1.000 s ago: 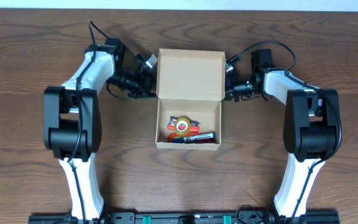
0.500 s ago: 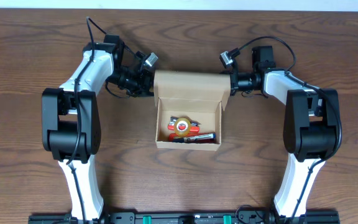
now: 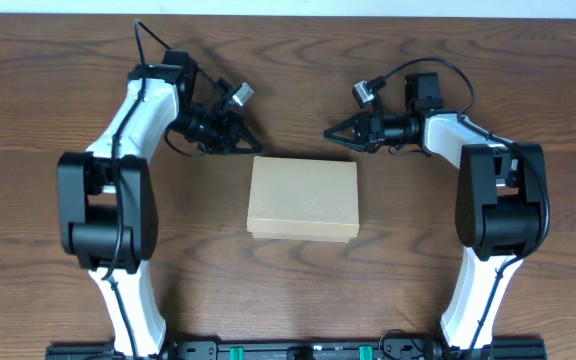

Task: Pack container
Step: 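Fold the lid down over the box with both grippers, then press the closed lid down with the right gripper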

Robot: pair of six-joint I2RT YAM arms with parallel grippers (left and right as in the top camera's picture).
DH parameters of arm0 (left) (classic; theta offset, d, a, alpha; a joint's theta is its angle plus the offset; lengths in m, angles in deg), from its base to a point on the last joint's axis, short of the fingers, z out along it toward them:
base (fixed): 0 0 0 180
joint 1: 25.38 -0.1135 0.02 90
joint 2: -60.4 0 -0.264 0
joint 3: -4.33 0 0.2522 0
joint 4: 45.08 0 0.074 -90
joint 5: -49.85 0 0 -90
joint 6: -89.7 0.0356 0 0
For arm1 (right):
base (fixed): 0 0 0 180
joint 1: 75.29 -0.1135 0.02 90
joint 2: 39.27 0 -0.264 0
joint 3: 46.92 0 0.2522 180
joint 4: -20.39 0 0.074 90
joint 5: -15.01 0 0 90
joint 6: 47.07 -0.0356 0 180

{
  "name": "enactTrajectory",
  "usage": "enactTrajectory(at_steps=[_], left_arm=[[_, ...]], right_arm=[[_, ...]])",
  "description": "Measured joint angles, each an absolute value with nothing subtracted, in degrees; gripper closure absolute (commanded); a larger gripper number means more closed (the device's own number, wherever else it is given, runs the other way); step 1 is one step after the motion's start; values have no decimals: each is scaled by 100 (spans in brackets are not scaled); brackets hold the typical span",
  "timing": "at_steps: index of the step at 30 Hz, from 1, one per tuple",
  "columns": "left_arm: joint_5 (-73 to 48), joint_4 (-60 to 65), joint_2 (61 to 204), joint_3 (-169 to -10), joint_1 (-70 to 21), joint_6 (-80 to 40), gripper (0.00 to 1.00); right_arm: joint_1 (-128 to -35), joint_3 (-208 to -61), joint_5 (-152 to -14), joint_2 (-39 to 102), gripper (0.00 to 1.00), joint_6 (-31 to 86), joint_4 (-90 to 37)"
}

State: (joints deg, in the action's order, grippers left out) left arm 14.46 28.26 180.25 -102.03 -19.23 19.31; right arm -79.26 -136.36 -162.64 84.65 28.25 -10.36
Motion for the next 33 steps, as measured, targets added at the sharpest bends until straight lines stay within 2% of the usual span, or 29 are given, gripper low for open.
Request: enactTrajectory(at_steps=[4,5,8,12,18,28,31,33], left_arm=[[1111,2832,17752,-10212,-1997,1951,94],[1048,2837,17741,-10216,-2050,1951,88],[820,2865,17741,-10216,-2323,1964,63],[403,2990,17741,-10221,-2627,1997,54],[-305,3134,17741,-10232,-2775,2010,54],[-1284,3296,17741,-10232,-2760,1898,53],[-1542,3302,17741,-10232,-2758,1835,56],[-1732,3302,17741,-10232,-2758,1761,62]], right_arm=[[-8140,-13636,-16267,8250,98,2928,-1292],[-8212,-13636,-16264,8178,99,3057,-1399],[-8481,-13636,-16092,7916,99,3588,-1751],[-8835,-13625,-14857,7365,99,4270,-2466],[-9488,-13625,-11631,6189,99,4674,-3126],[-9939,-13625,-9685,4552,99,4535,-4260],[-10201,-13625,-9406,4187,99,4309,-4597],[-10380,-13625,-9255,4049,99,4060,-4802]])
